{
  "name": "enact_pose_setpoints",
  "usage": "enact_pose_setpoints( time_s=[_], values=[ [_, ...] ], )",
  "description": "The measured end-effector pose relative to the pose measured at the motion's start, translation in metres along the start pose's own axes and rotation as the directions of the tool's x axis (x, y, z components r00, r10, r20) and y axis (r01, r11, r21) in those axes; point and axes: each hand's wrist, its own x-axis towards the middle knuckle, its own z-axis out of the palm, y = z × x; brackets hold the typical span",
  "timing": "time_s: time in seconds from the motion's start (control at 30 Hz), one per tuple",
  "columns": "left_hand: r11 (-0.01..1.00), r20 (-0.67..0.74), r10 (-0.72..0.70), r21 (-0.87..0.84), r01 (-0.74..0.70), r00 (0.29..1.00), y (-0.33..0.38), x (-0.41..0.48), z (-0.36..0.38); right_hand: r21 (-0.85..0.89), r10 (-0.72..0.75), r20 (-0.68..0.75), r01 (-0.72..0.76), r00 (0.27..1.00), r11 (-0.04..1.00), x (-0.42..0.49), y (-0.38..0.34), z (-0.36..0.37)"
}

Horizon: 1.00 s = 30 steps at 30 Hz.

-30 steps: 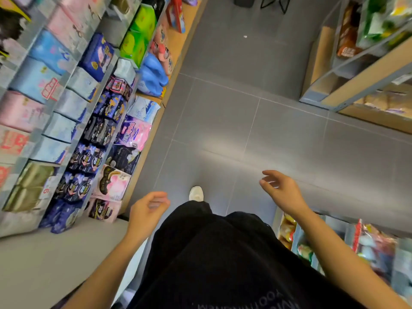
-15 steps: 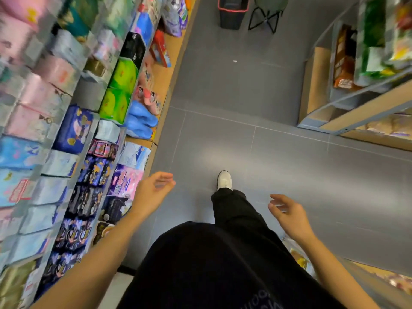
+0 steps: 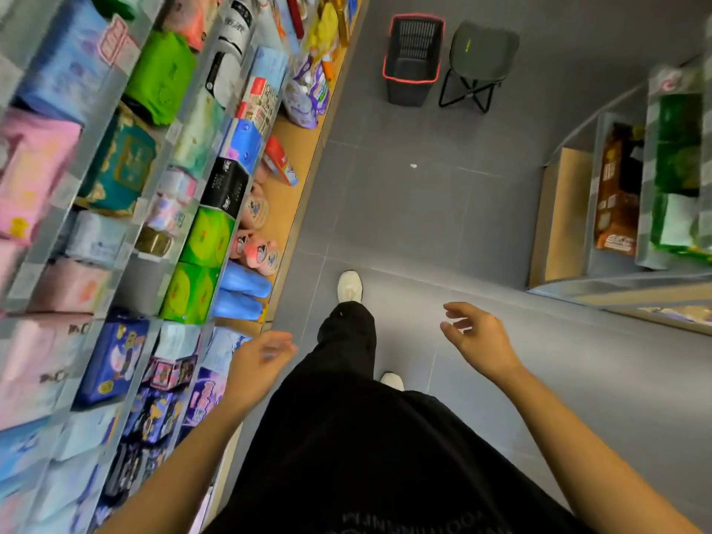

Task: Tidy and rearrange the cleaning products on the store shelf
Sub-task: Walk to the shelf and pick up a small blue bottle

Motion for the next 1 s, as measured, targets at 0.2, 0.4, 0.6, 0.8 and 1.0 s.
enact_pose_setpoints(
  time_s=[0.2,0.4,0.6,0.8,1.0],
  values=[
    [0.998,0.041,0.068,-0.004,-0.068,0.997,0.074,0.141,-0.017,0.057,0.053,-0.001,-0.053,0.999,0.997,0.123,-0.067,-0.034],
    [0.984,0.079,0.178,-0.043,-0.175,0.981,0.197,0.275,-0.023,0.141,0.135,-0.029,-0.129,0.990,0.982,0.213,-0.112,-0.080],
    [0.968,0.172,0.244,0.021,-0.252,0.954,0.320,0.395,-0.012,0.180,0.205,-0.066,-0.191,0.976,0.965,0.305,-0.129,-0.135],
    [0.966,0.164,0.209,0.116,-0.229,0.964,0.409,0.504,0.014,0.200,0.207,-0.045,-0.195,0.977,0.960,0.432,-0.145,-0.200],
    [0.969,0.143,0.112,0.202,-0.140,0.983,0.474,0.573,0.017,0.140,0.136,-0.040,-0.129,0.990,0.982,0.556,-0.194,-0.277]
  ],
)
